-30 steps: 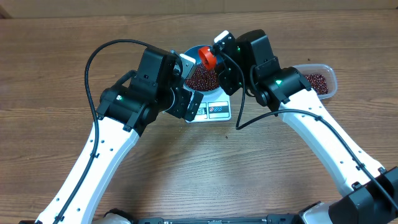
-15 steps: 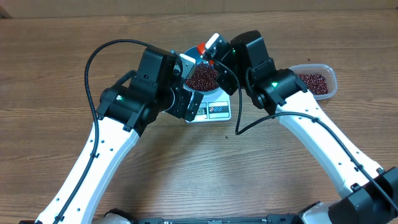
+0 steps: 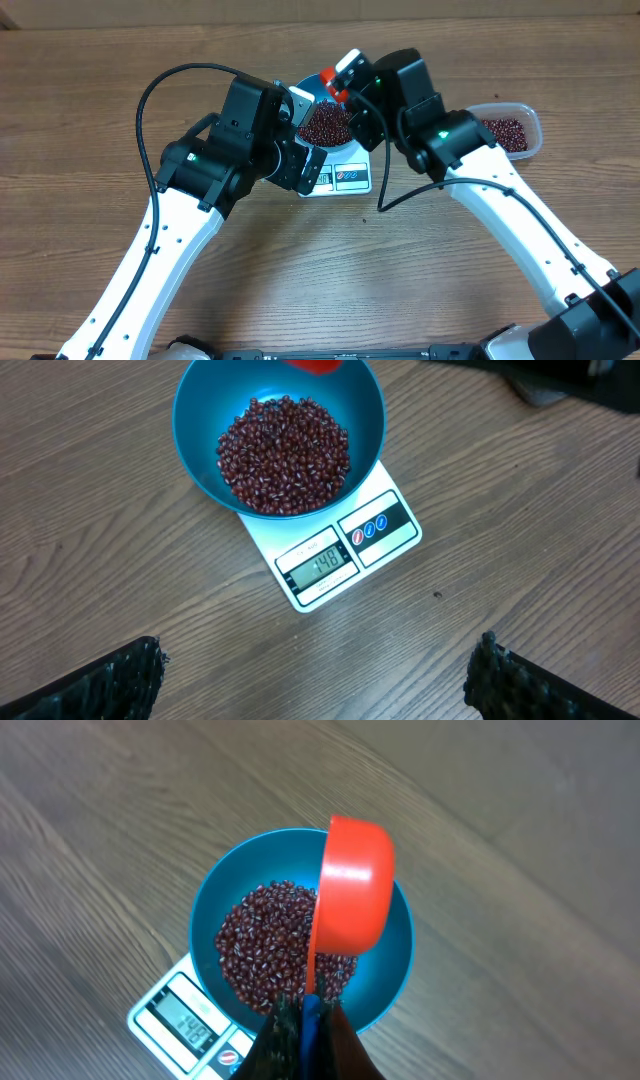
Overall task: Scoop item into bowl and weigh 150g on scale
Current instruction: 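Carry the scoop back right to the bean container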
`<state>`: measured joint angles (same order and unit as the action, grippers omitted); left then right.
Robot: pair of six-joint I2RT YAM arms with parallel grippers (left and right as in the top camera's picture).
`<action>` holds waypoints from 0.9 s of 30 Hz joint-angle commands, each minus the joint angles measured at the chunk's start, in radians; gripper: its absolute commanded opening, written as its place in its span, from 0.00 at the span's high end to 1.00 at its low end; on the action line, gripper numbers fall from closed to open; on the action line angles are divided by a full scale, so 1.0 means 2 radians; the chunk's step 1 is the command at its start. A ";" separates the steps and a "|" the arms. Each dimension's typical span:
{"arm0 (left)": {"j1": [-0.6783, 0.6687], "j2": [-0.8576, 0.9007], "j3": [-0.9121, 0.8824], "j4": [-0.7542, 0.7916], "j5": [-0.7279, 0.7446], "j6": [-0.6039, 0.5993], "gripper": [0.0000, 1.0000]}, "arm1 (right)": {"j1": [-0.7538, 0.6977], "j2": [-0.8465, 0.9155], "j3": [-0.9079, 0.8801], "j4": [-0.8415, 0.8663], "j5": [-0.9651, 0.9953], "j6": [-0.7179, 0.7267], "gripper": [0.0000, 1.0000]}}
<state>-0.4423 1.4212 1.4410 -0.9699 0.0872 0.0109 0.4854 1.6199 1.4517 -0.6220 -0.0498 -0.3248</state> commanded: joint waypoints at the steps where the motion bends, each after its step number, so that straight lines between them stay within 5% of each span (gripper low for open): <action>1: 0.002 0.002 0.004 0.001 0.007 0.010 0.00 | -0.036 -0.034 0.015 -0.004 -0.067 0.049 0.96; 17: 0.002 0.002 0.004 0.001 0.007 0.010 0.00 | -0.283 -0.116 0.013 -0.190 -0.078 0.084 0.96; 27: 0.002 0.002 0.004 0.001 0.007 0.010 0.00 | -0.330 -0.105 0.013 -0.235 -0.070 0.086 0.96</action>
<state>-0.4423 1.4212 1.4410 -0.9699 0.0872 0.0109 -0.1734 1.4075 1.4631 -1.0866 -0.1905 -0.1574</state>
